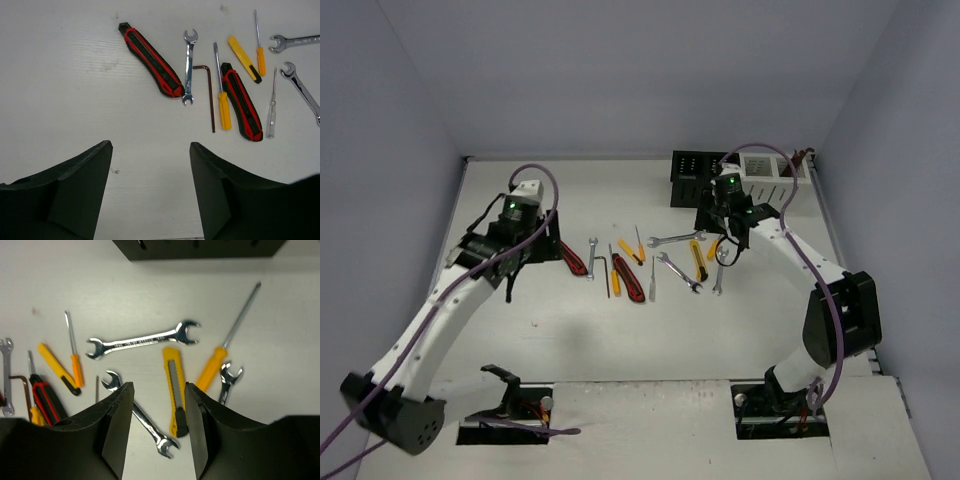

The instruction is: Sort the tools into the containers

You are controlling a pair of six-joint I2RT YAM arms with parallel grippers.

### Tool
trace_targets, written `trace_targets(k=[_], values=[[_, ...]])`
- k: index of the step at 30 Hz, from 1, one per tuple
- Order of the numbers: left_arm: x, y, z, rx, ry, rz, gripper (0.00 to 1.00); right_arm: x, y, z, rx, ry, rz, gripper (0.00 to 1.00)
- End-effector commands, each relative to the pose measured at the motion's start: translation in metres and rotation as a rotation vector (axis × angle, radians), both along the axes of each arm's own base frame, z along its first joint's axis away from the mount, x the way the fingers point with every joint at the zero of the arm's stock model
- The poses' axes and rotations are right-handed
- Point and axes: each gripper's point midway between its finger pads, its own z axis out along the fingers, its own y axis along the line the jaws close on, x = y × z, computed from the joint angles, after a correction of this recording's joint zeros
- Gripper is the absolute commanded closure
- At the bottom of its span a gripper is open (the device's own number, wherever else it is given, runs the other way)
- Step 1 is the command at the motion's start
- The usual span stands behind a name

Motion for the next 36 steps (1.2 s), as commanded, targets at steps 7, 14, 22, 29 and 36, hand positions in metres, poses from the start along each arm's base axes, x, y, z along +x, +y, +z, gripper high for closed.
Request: trace_targets(k=[7,14,22,29,36], values=[[0.046,-0.079,-0.06,-0.113,0.251,0.03,0.49,-0.044,-0.031,0.046,0.052,-0.125,-0.11,0.56],[0.055,-0.117,-0.114,-0.095,0.363,0.022,0.6,-0.061,-0.037,0.037,0.048,-0.103,-0.109,0.56],[0.049,-0.125,-0.154,-0.094,0.449,0.057,0.64,-0.067,-0.042,0.026,0.032,-0.083,-0.112,0.55],[0.043,-0.133,-0.175,-0.093,0.486,0.048,0.65,-0.067,-0.045,0.015,0.011,-0.056,-0.119,0.55],[0.035,-0.134,-0.197,-0.071,0.533,0.065,0.67,-0.067,-0.045,0.013,0.008,-0.049,-0.121,0.55]])
